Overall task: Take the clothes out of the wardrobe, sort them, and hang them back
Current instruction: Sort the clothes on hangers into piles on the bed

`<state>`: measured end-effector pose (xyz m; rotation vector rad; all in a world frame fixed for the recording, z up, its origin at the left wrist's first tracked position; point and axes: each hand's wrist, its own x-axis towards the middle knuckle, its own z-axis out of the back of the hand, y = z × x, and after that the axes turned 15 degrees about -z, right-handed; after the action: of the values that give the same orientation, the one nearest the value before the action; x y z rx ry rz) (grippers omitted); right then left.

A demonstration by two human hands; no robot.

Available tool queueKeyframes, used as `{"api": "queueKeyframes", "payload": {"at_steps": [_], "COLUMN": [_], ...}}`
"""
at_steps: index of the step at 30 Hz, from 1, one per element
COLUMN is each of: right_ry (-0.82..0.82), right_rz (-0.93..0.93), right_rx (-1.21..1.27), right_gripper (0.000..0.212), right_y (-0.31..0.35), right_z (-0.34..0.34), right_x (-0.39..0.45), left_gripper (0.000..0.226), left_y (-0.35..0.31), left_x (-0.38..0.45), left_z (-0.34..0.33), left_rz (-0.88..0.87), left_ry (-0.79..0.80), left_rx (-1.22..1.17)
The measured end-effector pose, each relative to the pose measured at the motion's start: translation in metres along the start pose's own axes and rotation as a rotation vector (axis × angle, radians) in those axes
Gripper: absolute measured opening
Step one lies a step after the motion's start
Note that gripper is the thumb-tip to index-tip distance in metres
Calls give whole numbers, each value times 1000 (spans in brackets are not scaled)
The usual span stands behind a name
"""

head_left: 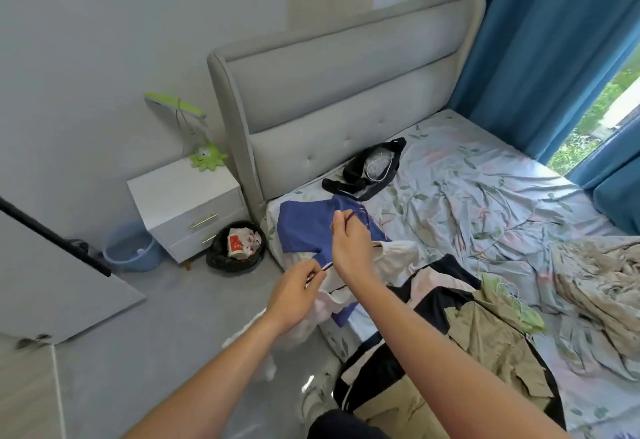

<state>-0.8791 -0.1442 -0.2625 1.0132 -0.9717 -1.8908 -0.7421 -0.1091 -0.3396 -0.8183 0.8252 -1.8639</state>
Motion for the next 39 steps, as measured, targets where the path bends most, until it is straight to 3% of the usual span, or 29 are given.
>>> {"api": "queueKeyframes", "payload": {"at_steps": [3, 6, 8, 12, 15, 21, 24, 27, 29, 34, 39], "right_ry": [-58, -3, 12, -48, -111, -207, -185, -203, -213, -257, -240], "right_rz": [-59, -116, -102, -153, -146, -202, -229, -283, -322, -429, -542], "right_rx": [-192, -217, -182, 112, 175, 301, 332, 302, 291, 231, 362], "right_gripper": [42, 31, 25, 40, 42, 33, 31, 33, 35, 38, 40], "right_y": [24, 51, 64, 79, 91, 88, 96, 99, 95, 71, 18], "right_z": [-18, -26, -32, -37, -24, -12, -5, -4, -6, -15, -33], "right_x": [55, 100, 126, 172, 198, 260, 283, 305, 317, 325, 320], "left_gripper": [30, 34, 36, 32, 33, 12, 36, 51, 49, 48, 61], "left_y": [24, 44, 52, 62, 73, 110, 137, 170, 191, 221, 247], "left_x": [43, 85, 114, 167, 205, 299, 355, 407, 430, 443, 433], "left_z": [-4, -6, -4, 6, 19, 33, 35, 35, 36, 46, 28], "left_rz": [22, 88, 118, 143, 159, -15, -252, -459, -489, -332, -213], "left_ry": [-35, -52, -60, -30, 35, 128, 140, 276, 415, 826, 833], "left_rx": [-46, -81, -123, -242, -278, 9, 206, 333, 354, 206, 182]}}
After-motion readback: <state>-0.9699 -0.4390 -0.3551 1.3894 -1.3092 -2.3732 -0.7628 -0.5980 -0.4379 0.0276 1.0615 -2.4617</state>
